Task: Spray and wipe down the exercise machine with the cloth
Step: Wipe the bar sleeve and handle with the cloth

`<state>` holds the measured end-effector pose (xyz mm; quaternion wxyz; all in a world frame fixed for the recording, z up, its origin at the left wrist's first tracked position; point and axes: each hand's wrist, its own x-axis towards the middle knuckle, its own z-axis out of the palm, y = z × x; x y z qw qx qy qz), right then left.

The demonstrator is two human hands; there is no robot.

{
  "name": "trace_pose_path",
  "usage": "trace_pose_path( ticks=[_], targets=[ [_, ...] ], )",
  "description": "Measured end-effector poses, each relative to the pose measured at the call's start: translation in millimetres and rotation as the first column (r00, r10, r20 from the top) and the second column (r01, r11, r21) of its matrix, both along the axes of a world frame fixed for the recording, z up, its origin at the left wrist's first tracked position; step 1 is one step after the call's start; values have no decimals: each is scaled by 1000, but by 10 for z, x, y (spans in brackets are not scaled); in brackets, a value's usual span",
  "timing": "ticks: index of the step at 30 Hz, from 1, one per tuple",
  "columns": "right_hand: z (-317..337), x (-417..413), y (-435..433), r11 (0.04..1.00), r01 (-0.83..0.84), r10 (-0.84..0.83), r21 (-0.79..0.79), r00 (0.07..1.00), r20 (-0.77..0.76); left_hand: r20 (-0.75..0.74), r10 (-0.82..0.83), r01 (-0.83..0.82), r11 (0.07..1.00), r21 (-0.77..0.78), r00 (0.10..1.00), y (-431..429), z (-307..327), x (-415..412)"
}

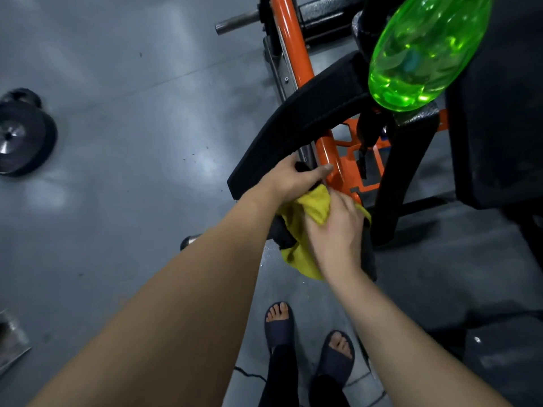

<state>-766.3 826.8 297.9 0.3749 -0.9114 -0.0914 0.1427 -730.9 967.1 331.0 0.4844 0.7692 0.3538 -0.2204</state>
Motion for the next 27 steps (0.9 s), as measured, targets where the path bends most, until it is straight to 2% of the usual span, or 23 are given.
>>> trace_pose_path(
  ticks=[3,7,10,13,17,19,21,23,25,27],
  targets=[
    [41,211,210,994,7,-4,-108,1000,28,11,69,-68,996,-53,998,117,-89,-39],
    [30,-175,-38,999,13,-10,-51,998,59,137,25,-20,999,-38,990,145,-185,-139],
    [-107,-548,-422,999,-22,22,-23,999,-37,128,-26,34,998,-56,991,69,-197,-135],
    [-116,-642,-617,1000,-25,26,14,995,-99,105,-78,79,997,-4,991,107,-199,-114],
    [-24,-358,-323,1000,3,-3,8,999,33,53,-44,43,999,25,998,217,-272,-21],
    [40,-119,-70,999,3,-1,-36,998,65,95,-4,-9,991,133,995,206,-212,46],
    [66,67,106,997,-12,15,-81,999,38,225,27,-77,972,220,974,122,-122,78],
    [102,98,143,998,-16,15,-55,1000,-14,262,-75,31,986,167,962,8,19,-27],
    [149,-10,58,1000,-3,3,-9,999,-33,127,-310,285,941,185,942,-111,158,-70],
    [125,-218,-123,999,-30,32,44,998,-53,16,-390,378,901,214,921,-116,267,-3]
  ],
)
